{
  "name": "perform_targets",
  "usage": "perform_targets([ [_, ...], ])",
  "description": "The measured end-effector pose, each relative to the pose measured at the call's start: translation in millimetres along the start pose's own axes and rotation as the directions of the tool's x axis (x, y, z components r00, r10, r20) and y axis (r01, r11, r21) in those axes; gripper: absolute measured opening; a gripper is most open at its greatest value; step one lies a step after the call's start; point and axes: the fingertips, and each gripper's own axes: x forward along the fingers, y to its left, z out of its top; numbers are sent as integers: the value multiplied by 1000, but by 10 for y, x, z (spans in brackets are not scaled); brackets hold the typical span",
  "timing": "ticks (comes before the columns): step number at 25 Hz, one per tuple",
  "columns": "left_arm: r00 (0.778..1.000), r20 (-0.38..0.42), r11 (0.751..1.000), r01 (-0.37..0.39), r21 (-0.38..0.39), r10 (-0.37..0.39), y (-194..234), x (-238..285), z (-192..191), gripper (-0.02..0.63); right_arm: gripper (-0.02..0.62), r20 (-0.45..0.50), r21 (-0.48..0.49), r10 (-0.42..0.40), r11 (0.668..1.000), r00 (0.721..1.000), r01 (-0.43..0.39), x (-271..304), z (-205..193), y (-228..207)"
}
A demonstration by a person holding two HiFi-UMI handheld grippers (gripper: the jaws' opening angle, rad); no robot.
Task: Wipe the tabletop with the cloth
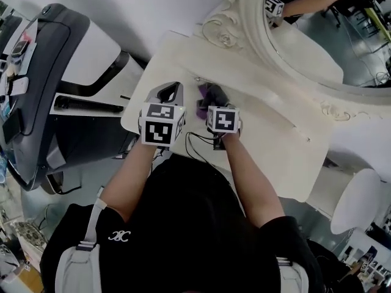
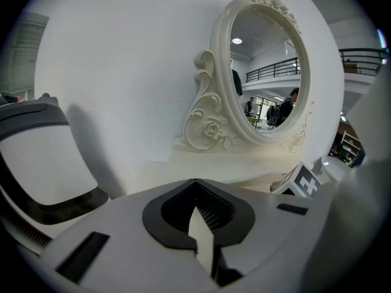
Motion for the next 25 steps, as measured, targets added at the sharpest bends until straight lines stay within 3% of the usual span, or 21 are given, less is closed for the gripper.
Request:
perform_targets([
  [5, 998, -9, 997, 70, 38, -70, -275, 168, 61, -1, 55, -7, 60, -59, 996, 998, 59, -43, -61, -318],
  [10, 988, -33, 985, 154, 74, -152, -546, 309, 40, -2, 55, -18, 172, -167, 971, 986, 168, -137, -140, -762],
  [19, 964, -81, 960, 260, 106, -252, -898, 449, -76, -2, 57, -28, 345, -331, 882, 943, 320, -472, -435, -1681],
  [25, 943, -121, 938, 323, 124, -309, -1169, 489, -177, -2, 57, -57, 430, -393, 820, 918, 378, -706, -685, -2086],
])
